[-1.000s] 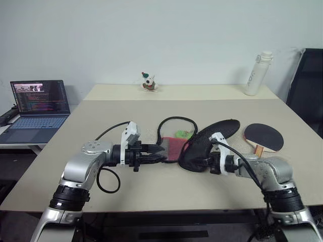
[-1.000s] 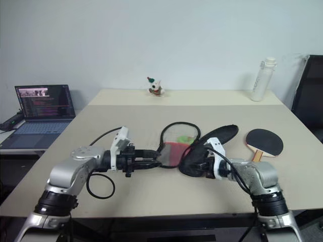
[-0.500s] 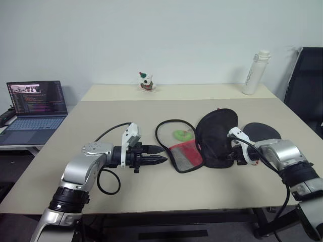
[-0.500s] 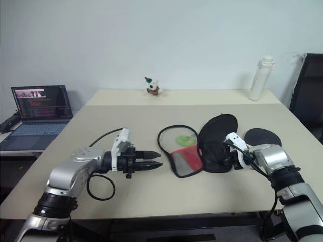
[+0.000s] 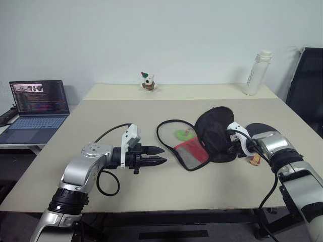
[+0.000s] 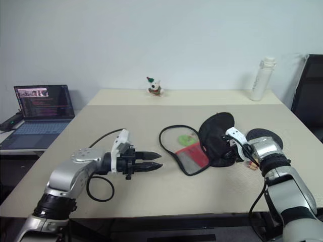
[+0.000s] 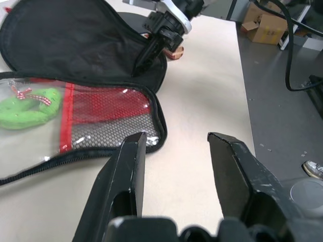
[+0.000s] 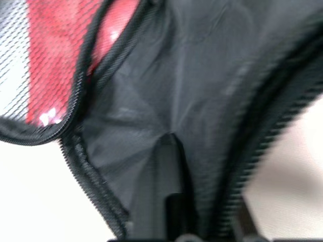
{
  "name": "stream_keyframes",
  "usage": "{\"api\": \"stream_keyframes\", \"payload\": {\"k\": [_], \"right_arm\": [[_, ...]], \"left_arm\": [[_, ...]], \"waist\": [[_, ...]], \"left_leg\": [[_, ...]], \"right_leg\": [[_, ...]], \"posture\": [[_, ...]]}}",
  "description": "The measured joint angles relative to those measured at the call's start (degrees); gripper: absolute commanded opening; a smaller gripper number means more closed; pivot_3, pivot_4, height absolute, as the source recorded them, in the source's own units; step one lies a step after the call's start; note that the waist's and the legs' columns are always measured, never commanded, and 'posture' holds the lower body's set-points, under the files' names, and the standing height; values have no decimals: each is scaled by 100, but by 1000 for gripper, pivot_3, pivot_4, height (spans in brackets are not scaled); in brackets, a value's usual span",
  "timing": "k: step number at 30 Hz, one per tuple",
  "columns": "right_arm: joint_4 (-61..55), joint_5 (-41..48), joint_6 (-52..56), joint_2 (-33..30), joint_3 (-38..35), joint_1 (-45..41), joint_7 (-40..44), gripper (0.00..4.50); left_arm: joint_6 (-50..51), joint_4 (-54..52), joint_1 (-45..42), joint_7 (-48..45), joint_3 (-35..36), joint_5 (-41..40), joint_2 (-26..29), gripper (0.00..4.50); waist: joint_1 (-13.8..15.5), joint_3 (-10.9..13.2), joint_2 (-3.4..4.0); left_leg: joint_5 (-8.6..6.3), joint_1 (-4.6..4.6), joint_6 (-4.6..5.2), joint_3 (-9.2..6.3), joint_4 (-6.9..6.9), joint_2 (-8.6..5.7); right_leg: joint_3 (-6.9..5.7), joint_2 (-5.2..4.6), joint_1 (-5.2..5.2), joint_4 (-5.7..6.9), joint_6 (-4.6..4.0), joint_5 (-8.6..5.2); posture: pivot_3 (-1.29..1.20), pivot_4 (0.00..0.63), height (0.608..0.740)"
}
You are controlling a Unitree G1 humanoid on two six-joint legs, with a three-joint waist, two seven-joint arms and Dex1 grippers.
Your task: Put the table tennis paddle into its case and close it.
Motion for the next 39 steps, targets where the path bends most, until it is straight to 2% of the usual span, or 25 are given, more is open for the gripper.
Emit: {"api": "stream_keyframes", "payload": {"k": [5,9,15,18,22,27,32,39], "right_arm": [[69,-94,48,-118,-264,-35,-107,3018],[-386,-70,329,-321,-482,65,-100,4466],[-1359,183,987,-883,-1251,632,-323,4491],[-2148,405,1552,-971,-1910,1072,-870,4491],[-3342,414,2196,-485,-3091,1809,-2530,4491],[-4274,417,2776,478,-3811,2244,-3958,4491],[-4139,391,2689,872,-3997,2230,-4785,4491],[-3033,347,2049,858,-3898,1823,-5154,4491]], "left_arm": [[-73,44,-2,-20,-54,4,-6,2103],[-127,86,-12,-37,-129,7,-23,2103],[-238,216,-21,-106,-140,8,-31,2103],[-258,262,-38,-157,-168,7,-45,2103],[-275,296,-162,-277,-214,2,-60,2103],[-390,546,-393,-409,-269,23,-103,2103],[-523,839,-621,-499,-382,101,-236,2103],[-545,895,-670,-509,-389,178,-278,2103]], "waist": [[2,0,1],[3,2,4],[15,3,4],[18,3,5],[11,2,4],[0,2,5],[2,2,4],[-14,2,4]], "left_leg": [[0,0,0,1,-1,0],[0,-1,0,1,-1,1],[0,-2,0,3,-1,-1],[0,-2,0,2,-2,0],[0,1,0,3,0,1],[1,2,1,36,8,-3],[2,9,2,76,14,-3],[1,14,4,111,10,-1]], "right_leg": [[2,0,-1,-1,-1,0],[1,0,-2,1,0,0],[2,-1,-1,0,0,0],[2,-1,-1,1,0,0],[6,0,-2,11,0,-1],[51,0,-40,64,-2,-3],[92,2,-53,78,0,-2],[123,3,-61,76,3,0]], "posture": [[0,150,740],[0,150,740],[0,150,740],[0,150,740],[0,150,740],[0,150,740],[0,150,740],[0,150,740]]}}
